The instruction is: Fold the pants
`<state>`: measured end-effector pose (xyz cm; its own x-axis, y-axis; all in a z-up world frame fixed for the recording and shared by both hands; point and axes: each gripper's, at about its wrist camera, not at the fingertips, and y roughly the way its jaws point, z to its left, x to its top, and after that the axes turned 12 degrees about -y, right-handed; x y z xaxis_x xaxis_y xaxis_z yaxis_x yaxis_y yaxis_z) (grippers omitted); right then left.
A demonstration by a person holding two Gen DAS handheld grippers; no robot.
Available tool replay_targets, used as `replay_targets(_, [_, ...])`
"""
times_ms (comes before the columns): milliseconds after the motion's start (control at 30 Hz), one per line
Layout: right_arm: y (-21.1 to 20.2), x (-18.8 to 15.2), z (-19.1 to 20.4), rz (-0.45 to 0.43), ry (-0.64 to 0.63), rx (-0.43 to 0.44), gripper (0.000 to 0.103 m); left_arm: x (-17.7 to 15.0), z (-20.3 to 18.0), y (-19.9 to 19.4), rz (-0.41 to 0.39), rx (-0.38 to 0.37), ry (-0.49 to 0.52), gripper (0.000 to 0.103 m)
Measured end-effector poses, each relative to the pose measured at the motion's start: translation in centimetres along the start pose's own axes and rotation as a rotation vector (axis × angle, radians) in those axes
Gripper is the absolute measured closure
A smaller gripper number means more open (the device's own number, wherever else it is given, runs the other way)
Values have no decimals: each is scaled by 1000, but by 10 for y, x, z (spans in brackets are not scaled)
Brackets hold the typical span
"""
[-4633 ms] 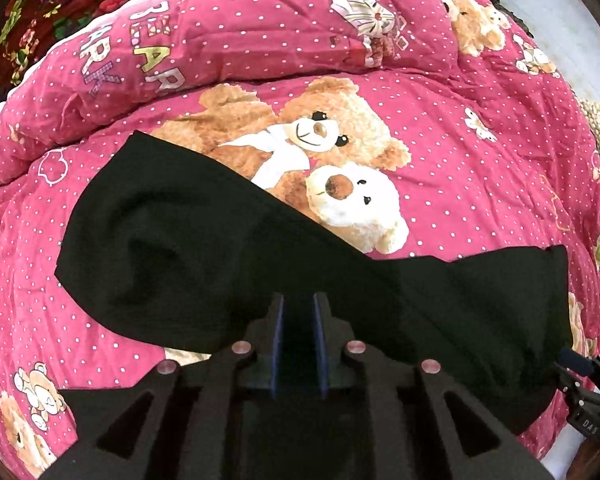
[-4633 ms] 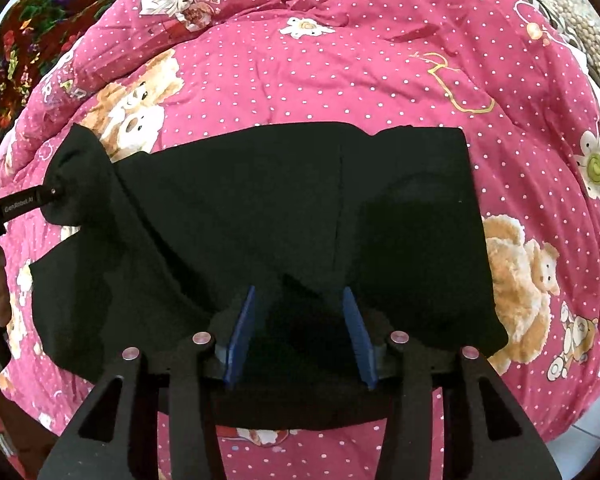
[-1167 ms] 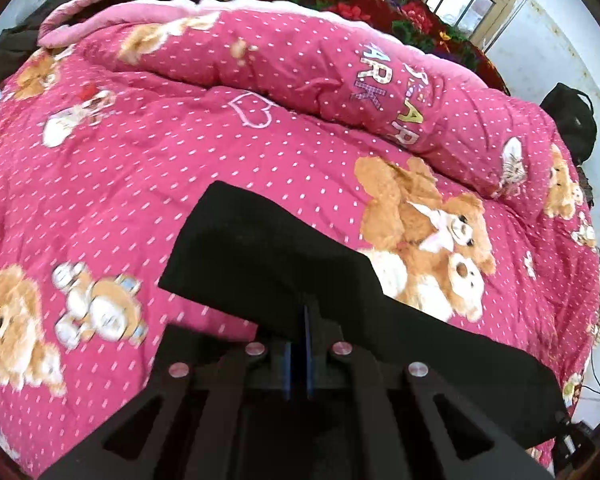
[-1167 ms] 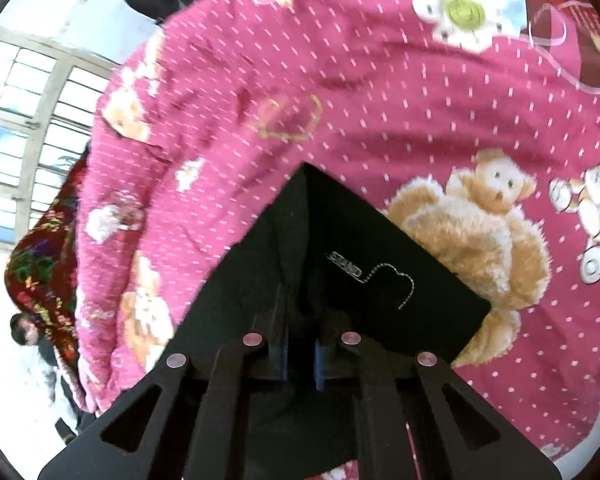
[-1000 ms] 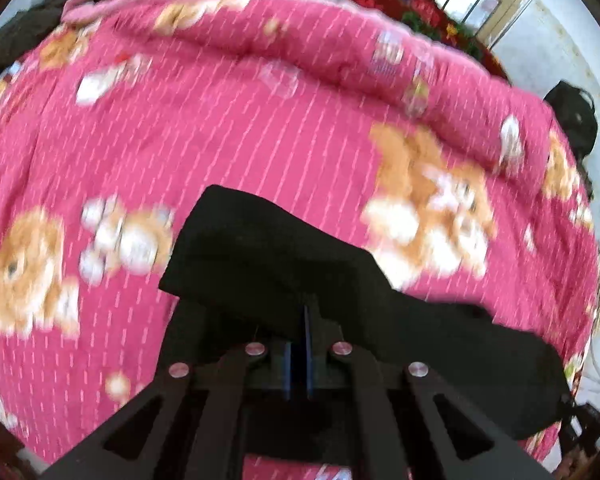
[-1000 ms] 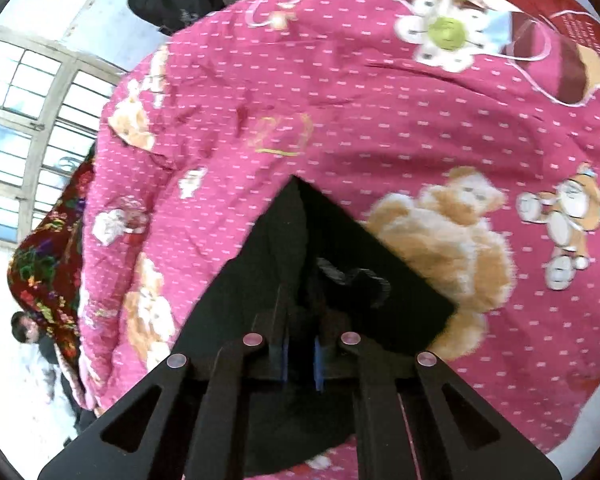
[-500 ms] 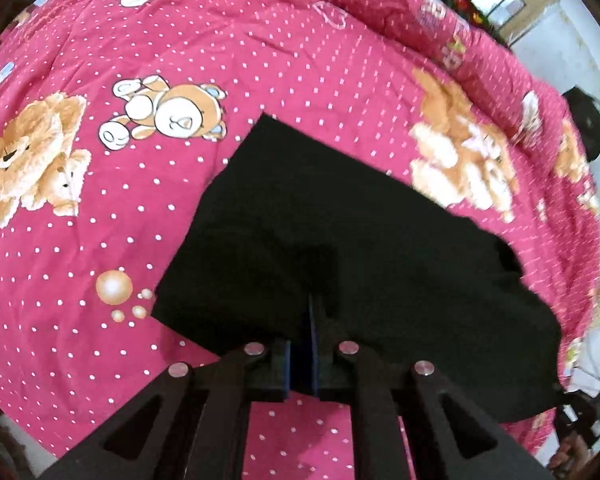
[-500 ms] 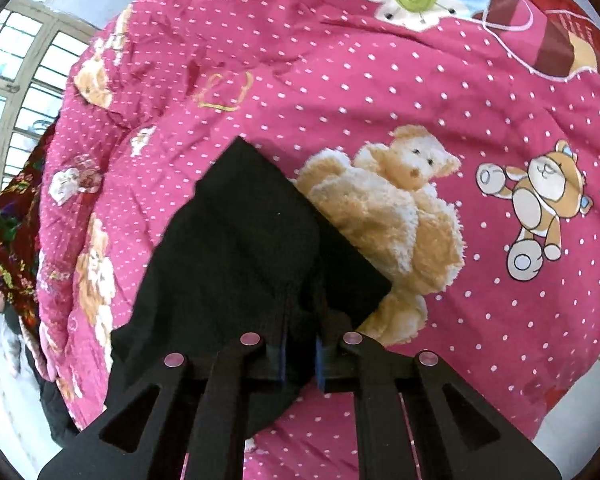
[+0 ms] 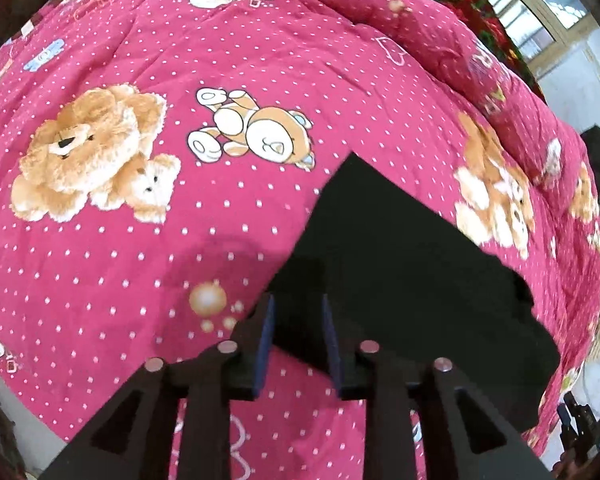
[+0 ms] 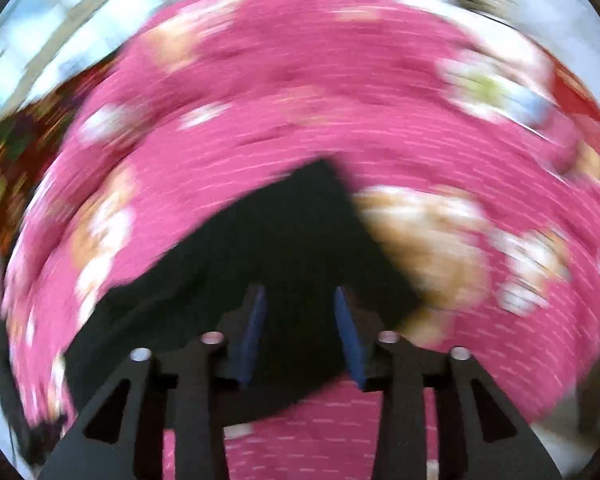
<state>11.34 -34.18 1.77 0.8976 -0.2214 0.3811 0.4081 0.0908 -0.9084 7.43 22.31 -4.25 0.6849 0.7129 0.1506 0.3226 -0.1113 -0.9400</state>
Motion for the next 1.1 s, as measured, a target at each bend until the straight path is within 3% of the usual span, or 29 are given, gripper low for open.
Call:
replay_targets(67, [20, 13, 60, 28, -201, 102, 60, 6, -2, 7, 17, -4, -5, 75])
replay_targets(300, [94, 18, 219, 104, -686, 334, 61, 16, -17, 16, 43, -67, 28, 75])
replay_targets(500, [149, 4, 304, 166, -985, 405, 61, 12, -28, 24, 60, -104, 67, 75])
replay_targets(633, [176, -15, 336, 224, -1100, 434, 62, 7, -28, 37, 75, -91, 62, 75])
replay_targets(833, [161, -42, 339, 258, -1149, 569, 62, 22, -32, 31, 39, -120, 24, 75])
replay_targets(933, [157, -58, 329, 278, -1156, 589, 62, 30, -46, 36, 22, -115, 59, 64])
replay_targets(1100, [155, -68, 322, 275, -1157, 588, 62, 23, -53, 50, 34, -41, 146, 63])
